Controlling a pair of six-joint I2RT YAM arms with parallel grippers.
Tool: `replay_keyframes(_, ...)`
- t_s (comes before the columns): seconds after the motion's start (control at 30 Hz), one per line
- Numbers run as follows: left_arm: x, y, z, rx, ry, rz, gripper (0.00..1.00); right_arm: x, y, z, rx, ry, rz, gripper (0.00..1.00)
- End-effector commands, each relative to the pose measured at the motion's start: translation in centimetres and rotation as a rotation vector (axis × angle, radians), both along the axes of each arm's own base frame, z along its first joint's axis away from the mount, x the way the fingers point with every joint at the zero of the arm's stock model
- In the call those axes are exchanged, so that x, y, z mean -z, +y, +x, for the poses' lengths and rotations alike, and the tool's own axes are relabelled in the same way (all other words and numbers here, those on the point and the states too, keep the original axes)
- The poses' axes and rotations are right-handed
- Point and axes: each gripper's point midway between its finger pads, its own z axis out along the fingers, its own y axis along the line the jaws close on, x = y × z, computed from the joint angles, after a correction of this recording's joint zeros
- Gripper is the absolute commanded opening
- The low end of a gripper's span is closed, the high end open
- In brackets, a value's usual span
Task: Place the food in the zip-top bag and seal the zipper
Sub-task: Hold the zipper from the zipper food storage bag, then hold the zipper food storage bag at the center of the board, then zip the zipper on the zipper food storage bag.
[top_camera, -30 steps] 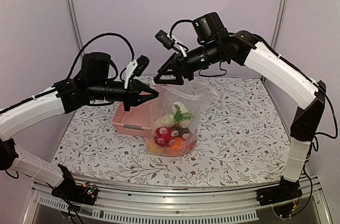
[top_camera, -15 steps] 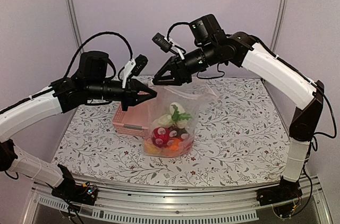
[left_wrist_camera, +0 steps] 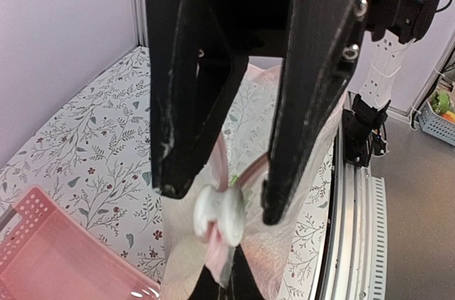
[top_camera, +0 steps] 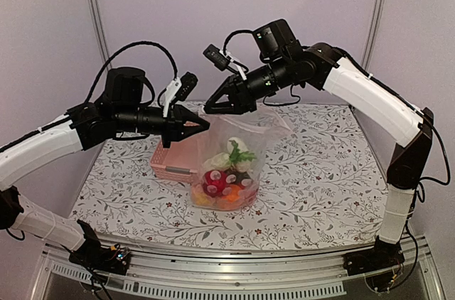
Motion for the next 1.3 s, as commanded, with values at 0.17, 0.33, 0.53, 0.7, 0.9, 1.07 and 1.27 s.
replay_keyframes(0.17,-2.2,0.3,0.7,-0.017,-0.046,-0.028,0.0,0.5,0.4,-0.6,-0.024,0.008,-0.015,0.16)
replay_keyframes(0.33,-2.2,0.2,0.8,-0.019,-0.044,-0.029,0.0,0.6,0.4,-0.8,-0.028,0.011,-0.017,0.07)
replay_keyframes(0.53,-2.3,0.4,1.0,-0.036,-0.039,-0.032,0.13,-0.5,-0.1,-0.6,-0.002,-0.024,-0.01,0.01)
replay_keyframes(0.7,-3.1,0.2,1.2,-0.036,-0.043,-0.067,0.12,-0.5,-0.5,-0.7,0.005,-0.025,-0.019,0.0)
replay_keyframes(0.9,-3.0,-0.2,1.3,-0.02,-0.04,-0.073,0.0,-0.6,-0.7,-0.7,0.015,-0.025,-0.025,0.0)
replay_keyframes(1.07,-2.6,0.6,2.0,-0.066,-0.04,-0.064,0.0,0.0,-1.7,0.2,0.081,-0.047,-0.07,0.0)
replay_keyframes(1.27,-2.4,2.5,2.5,-0.122,-0.038,-0.061,0.0,0.5,-5.1,1.9,0.173,-0.017,-0.124,0.01)
